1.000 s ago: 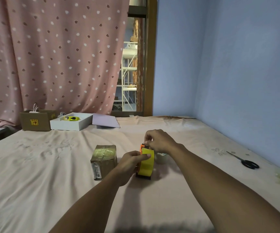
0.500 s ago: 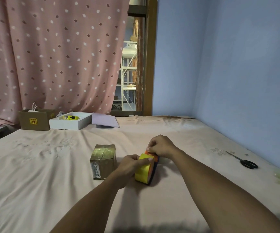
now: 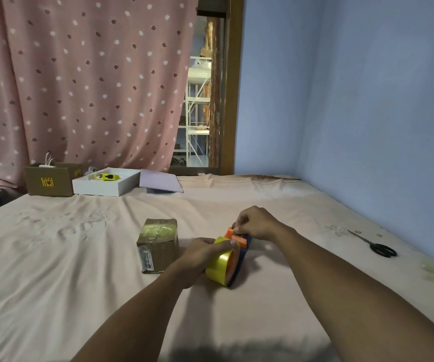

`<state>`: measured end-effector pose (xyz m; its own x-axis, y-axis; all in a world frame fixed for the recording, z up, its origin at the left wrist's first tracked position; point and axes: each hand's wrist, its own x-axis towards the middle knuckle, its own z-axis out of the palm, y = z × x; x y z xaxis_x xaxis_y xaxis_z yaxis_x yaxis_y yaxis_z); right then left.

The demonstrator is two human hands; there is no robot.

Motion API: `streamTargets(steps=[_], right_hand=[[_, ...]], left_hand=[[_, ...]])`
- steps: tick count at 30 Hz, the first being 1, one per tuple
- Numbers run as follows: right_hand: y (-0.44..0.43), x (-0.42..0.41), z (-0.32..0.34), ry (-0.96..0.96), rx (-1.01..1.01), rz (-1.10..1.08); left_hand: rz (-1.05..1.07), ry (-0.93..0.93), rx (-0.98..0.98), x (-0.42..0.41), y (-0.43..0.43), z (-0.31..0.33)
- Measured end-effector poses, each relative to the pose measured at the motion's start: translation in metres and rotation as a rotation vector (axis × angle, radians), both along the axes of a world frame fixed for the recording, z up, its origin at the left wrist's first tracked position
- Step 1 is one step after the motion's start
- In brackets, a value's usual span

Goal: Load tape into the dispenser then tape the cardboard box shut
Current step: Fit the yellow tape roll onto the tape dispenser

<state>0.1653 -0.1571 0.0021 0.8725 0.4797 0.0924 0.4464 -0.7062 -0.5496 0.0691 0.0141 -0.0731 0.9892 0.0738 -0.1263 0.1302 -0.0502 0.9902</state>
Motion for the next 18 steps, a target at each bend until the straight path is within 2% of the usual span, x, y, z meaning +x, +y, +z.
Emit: streamTargets(steps=[6,10,12,18], right_hand=[[-0.006,0.000,-0.002,0.036,0.031,-0.042],[0.000,-0.001,0.001,0.053,-0.155,-0.091],[0.005,-0.001,-0.001,0.004,-0.256,-0.112],[0.009,0.003,0.001,-0.083,-0.300,-0.074]], left_hand=[[0.014,-0.018,0.024,0.002,-0.002,-0.001],[-0.010,-0.029,0.059,0.002,-0.004,-0.001],[-0.018,-0.023,0.059,0.001,-0.005,-0.001],[0.010,0.002,0.037,0.000,-0.005,0.000]])
